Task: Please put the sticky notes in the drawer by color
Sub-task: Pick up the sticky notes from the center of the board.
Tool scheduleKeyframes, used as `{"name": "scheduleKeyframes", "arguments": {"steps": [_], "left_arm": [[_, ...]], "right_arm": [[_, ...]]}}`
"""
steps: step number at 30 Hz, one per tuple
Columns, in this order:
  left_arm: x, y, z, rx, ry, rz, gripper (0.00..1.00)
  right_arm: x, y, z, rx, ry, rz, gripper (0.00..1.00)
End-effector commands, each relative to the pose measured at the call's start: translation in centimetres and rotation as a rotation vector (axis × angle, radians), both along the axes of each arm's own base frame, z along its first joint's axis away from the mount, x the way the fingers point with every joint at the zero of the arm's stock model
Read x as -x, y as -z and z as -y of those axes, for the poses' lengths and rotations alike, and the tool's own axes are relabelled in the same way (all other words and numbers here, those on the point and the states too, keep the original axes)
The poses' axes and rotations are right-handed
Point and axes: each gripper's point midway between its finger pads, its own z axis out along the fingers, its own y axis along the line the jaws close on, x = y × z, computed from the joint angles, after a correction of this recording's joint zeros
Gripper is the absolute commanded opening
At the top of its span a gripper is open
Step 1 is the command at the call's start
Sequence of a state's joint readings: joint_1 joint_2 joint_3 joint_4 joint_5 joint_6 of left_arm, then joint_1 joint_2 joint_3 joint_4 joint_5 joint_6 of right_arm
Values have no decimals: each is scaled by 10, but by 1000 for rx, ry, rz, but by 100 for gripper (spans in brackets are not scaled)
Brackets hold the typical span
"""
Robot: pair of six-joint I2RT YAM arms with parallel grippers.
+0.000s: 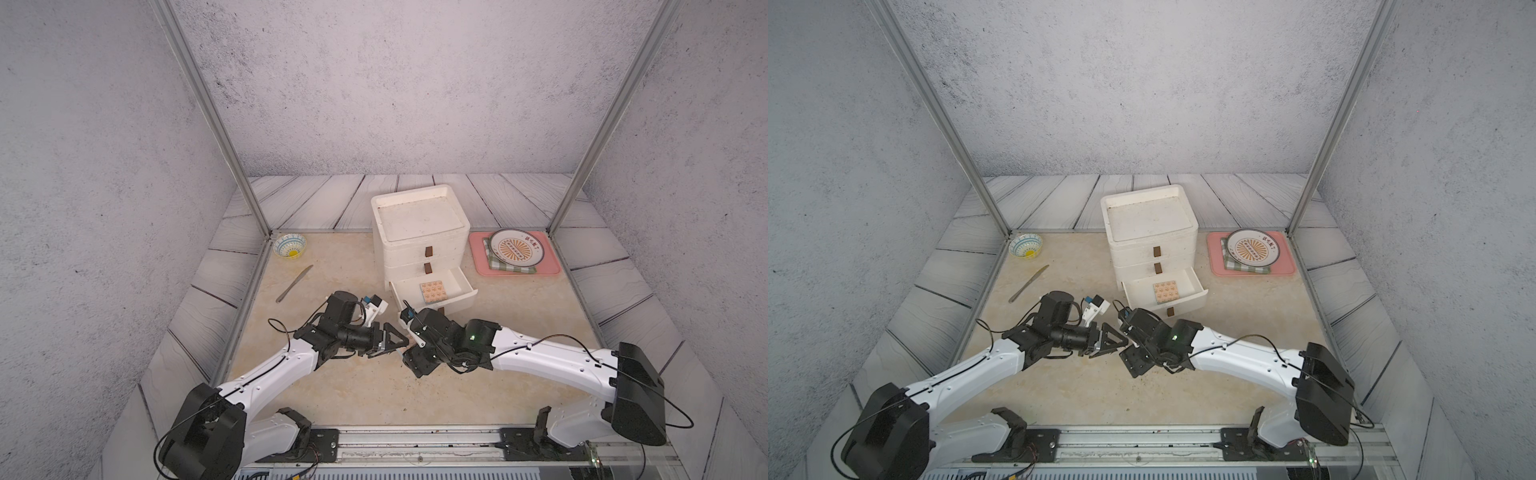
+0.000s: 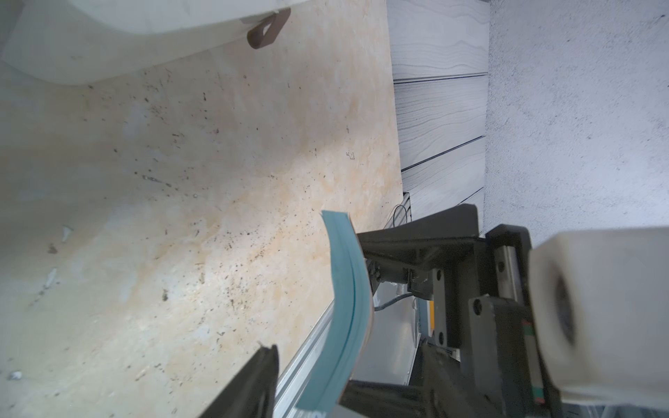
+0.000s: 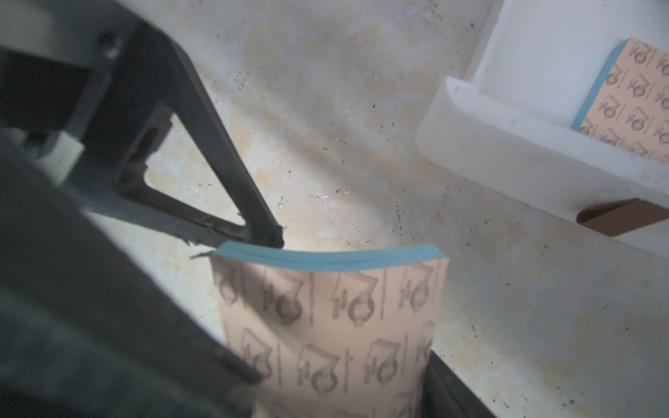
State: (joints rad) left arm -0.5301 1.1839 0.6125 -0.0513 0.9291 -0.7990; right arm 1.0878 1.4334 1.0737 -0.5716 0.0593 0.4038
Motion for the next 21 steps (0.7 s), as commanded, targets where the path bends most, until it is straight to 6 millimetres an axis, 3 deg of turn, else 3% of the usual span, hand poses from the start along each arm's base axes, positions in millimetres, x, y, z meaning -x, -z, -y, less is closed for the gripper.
{"name": "scheduleKeyframes", "arguments": {"steps": [1,4,6,8,13,16,21], "left_arm": [[2,-1,2,30,11,-15,66],[2,-1,2,35,12,-21,52],[1,-1,3,36,12,-20,48],[1,0,3,37,12,-24,37],[0,2,4,36,10,-31,23],[-1,0,4,41,4,-30,1],[-6,-8,6,40,-4,-16,0]], "right_arm": [[-2,-19,-4,-71,5,15,76],[-2,-21,-7,-88,3,14,76],[-3,-21,-8,-90,5,14,76],[-4,-21,-7,-90,7,13,76],[-5,-22,-6,-96,13,15,76],[-4,-23,-5,-102,16,16,76],[-9,-26,6,-100,53,38,84]]}}
